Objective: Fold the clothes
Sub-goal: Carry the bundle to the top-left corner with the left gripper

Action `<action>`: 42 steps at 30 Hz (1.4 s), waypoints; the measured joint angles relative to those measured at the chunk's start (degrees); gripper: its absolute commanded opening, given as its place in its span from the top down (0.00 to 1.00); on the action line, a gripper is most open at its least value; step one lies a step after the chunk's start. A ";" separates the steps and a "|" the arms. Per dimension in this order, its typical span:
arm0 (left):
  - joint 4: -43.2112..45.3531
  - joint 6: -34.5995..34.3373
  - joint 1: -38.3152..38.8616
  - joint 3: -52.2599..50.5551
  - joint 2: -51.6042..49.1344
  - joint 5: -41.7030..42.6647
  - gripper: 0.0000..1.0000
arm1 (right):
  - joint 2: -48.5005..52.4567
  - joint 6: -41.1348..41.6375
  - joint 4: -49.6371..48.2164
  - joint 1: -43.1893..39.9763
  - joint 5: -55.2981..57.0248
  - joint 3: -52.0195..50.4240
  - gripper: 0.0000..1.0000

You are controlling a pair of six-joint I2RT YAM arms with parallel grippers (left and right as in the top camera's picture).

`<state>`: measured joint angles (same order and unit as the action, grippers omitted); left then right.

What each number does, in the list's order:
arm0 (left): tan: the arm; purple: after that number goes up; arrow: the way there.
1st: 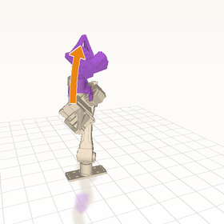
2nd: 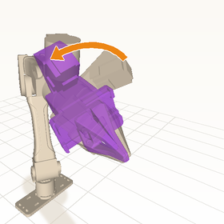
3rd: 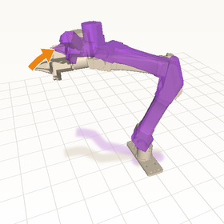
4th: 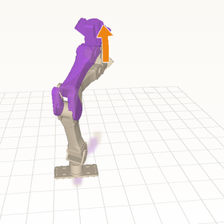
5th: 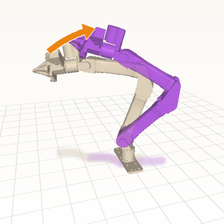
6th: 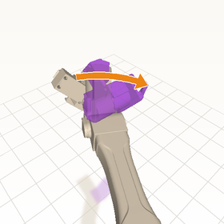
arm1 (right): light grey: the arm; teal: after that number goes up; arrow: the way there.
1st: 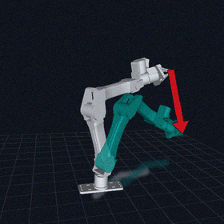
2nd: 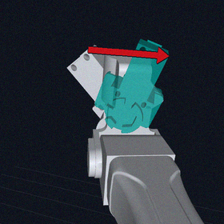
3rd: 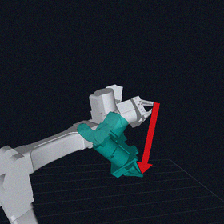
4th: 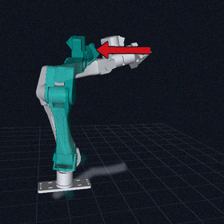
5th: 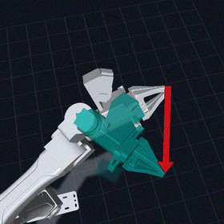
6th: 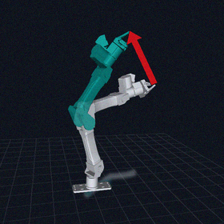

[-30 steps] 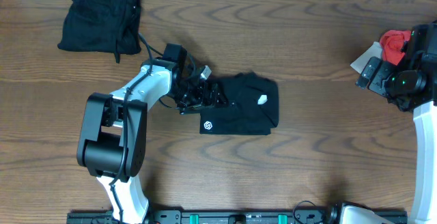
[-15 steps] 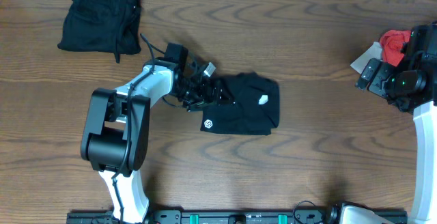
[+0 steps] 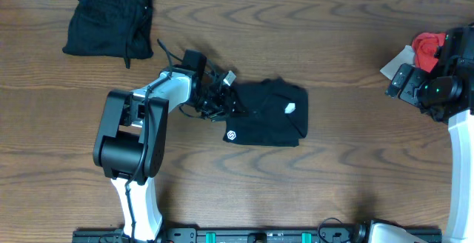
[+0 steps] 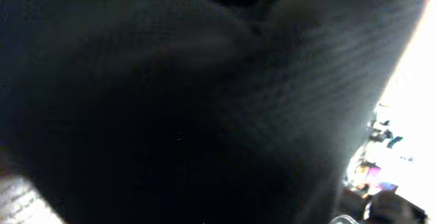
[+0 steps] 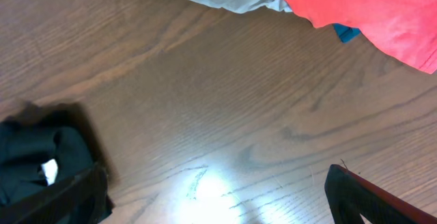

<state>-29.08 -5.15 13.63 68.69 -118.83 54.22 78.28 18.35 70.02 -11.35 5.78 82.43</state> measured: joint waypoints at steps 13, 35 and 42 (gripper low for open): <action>2.05 0.26 0.28 1.31 0.00 -2.14 0.94 | 0.00 -0.74 0.02 0.00 0.00 0.00 0.01; 14.99 1.20 -8.46 16.63 0.00 -29.66 0.94 | 0.00 -2.49 0.09 0.00 -0.02 0.00 0.01; 22.34 1.62 -14.08 17.16 0.00 -31.28 0.94 | 0.00 -2.73 0.09 0.00 0.00 0.00 0.01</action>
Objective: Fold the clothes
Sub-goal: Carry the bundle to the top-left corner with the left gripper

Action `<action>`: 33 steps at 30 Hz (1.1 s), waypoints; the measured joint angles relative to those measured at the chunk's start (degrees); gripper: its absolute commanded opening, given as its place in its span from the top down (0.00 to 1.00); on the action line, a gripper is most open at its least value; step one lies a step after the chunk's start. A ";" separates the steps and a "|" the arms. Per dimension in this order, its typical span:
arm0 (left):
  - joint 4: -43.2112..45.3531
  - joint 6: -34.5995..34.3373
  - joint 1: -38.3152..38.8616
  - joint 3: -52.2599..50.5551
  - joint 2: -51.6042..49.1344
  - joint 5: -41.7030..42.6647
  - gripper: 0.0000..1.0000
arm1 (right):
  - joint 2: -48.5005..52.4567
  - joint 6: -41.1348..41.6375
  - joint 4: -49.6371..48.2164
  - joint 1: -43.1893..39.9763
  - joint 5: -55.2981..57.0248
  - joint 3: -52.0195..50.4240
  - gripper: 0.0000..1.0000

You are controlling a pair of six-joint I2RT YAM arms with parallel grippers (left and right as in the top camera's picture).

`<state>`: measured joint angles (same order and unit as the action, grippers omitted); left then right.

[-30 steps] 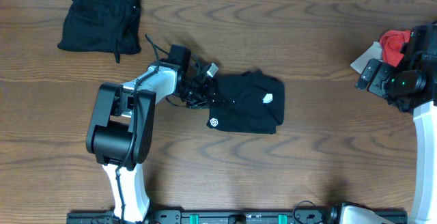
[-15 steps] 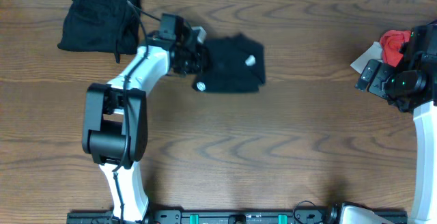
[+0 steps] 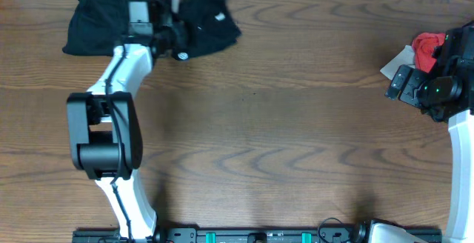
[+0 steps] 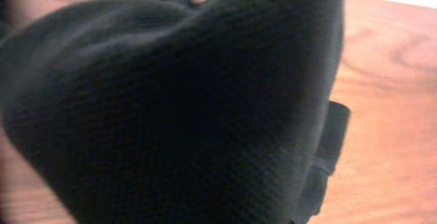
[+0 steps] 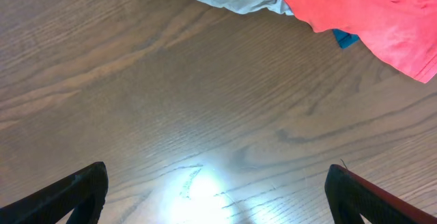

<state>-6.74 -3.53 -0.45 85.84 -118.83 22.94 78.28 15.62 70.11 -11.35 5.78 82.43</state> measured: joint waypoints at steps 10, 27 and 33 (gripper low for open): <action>3.26 -0.02 -2.95 8.37 0.00 -1.57 0.94 | 0.00 -0.22 -0.04 0.00 0.00 0.00 0.01; 6.75 -10.91 -7.67 17.75 0.00 -13.70 0.94 | 0.00 -0.24 -0.70 0.00 -0.02 0.00 0.01; 5.86 -21.79 -10.95 17.77 -0.42 -17.46 0.94 | 0.00 -0.24 -0.66 0.00 -0.02 0.00 0.01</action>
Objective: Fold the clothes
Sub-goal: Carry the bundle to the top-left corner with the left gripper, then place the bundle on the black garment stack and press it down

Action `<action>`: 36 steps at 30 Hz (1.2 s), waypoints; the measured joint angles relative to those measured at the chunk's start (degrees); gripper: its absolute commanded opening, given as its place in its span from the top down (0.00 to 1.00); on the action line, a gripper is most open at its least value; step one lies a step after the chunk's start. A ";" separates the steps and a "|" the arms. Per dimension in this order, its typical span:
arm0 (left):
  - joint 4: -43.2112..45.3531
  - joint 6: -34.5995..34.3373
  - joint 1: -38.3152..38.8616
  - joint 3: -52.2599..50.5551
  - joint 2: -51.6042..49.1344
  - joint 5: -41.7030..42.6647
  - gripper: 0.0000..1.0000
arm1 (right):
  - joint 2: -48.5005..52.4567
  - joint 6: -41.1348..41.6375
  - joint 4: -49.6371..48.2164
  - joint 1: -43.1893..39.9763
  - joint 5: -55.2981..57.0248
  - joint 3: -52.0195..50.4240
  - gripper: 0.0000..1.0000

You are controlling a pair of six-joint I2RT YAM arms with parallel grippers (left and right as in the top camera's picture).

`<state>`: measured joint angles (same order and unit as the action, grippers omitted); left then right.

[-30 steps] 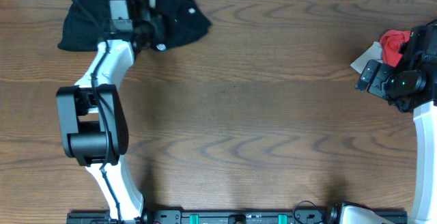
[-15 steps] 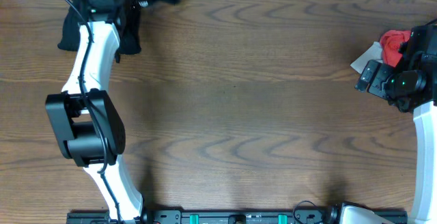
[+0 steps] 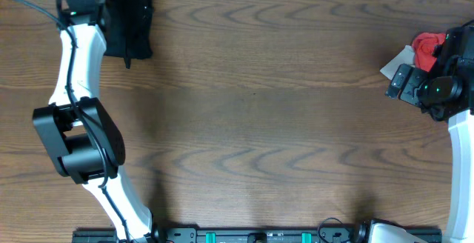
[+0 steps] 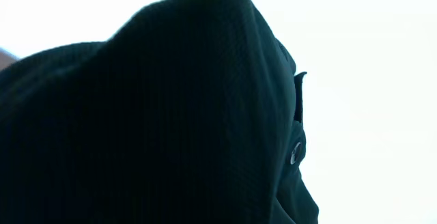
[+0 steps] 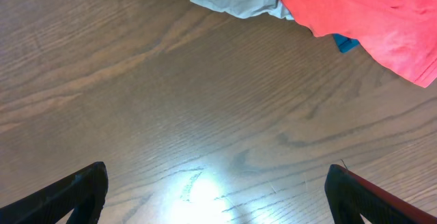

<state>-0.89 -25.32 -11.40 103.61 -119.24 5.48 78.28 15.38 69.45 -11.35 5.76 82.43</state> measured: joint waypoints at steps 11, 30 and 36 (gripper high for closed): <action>-16.00 -7.06 -3.52 0.46 -8.85 -0.90 0.93 | 0.00 -0.02 0.07 0.00 0.00 0.00 0.01; -30.38 -4.33 -4.31 1.64 -8.66 4.57 0.02 | 0.02 -0.13 -0.50 0.00 0.00 0.00 0.01; -30.25 -2.12 -4.24 1.55 -6.25 1.29 0.02 | 0.02 -0.17 0.22 0.00 0.02 0.00 0.01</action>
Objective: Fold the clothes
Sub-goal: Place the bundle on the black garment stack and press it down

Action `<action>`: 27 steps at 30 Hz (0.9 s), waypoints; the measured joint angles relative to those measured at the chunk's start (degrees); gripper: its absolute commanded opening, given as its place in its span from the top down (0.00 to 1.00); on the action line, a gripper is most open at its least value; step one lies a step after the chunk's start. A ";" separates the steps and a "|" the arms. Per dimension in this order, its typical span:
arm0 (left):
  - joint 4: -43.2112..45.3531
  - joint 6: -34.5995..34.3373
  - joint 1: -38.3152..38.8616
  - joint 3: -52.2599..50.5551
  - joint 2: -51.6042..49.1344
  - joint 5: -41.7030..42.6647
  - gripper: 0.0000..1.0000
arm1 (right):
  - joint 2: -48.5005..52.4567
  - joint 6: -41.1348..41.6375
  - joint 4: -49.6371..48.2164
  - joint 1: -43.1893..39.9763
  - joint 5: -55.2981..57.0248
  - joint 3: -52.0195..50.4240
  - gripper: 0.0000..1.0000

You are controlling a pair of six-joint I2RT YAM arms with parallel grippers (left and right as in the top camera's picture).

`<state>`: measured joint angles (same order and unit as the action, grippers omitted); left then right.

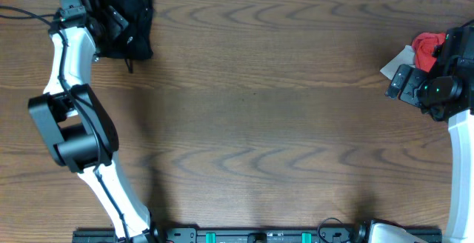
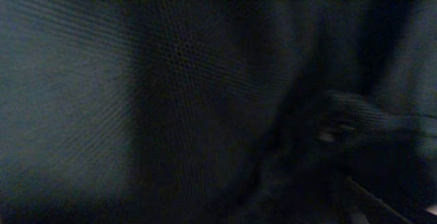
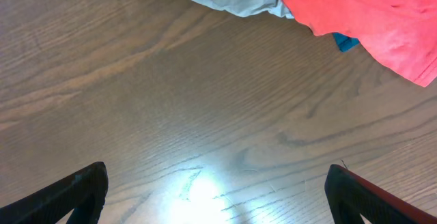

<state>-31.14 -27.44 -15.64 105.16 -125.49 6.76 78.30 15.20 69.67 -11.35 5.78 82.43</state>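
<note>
A heap of black clothes (image 1: 129,10) lies at the table's far left corner. My left gripper (image 1: 111,19) is down in that heap, its arm reaching along the left edge. The left wrist view holds nothing but dark knit fabric (image 2: 171,80), which hides the jaws. At the far right lies a pile with a red garment (image 3: 355,12), a grey garment and a bit of blue cloth. My right gripper (image 3: 217,197) hovers open over bare wood just in front of that pile, nothing between its fingers.
The brown wooden table (image 1: 259,110) runs between the two piles. The red and grey pile (image 1: 418,49) sits beside the right arm at the right edge. A black rail (image 1: 259,235) runs along the near edge.
My left gripper has come down from above the back edge of the black heap onto the heap. Dark fabric now fills its camera where cloth hung against a white background. The right arm has not moved.
My left gripper was at a folded black garment in the table's middle. Then it held that garment near the black heap at the far left, then above the heap's back edge. Now it rests in the heap. The right gripper stayed open by the red pile.
</note>
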 measured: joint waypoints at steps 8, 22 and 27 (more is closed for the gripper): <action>4.42 2.12 0.00 -0.02 6.82 -3.17 0.02 | 0.00 -0.26 0.02 0.00 -0.02 0.00 0.01; 3.10 2.45 -0.02 -0.04 7.08 -7.48 0.02 | 0.02 -0.42 0.24 0.00 -0.02 0.00 0.01; 4.44 2.54 -0.02 -0.04 7.08 -12.81 0.04 | 0.02 -0.42 0.22 0.00 -0.02 0.00 0.01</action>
<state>-26.70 -24.91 -15.66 105.12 -118.41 -6.04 78.32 14.79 69.89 -11.35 5.76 82.43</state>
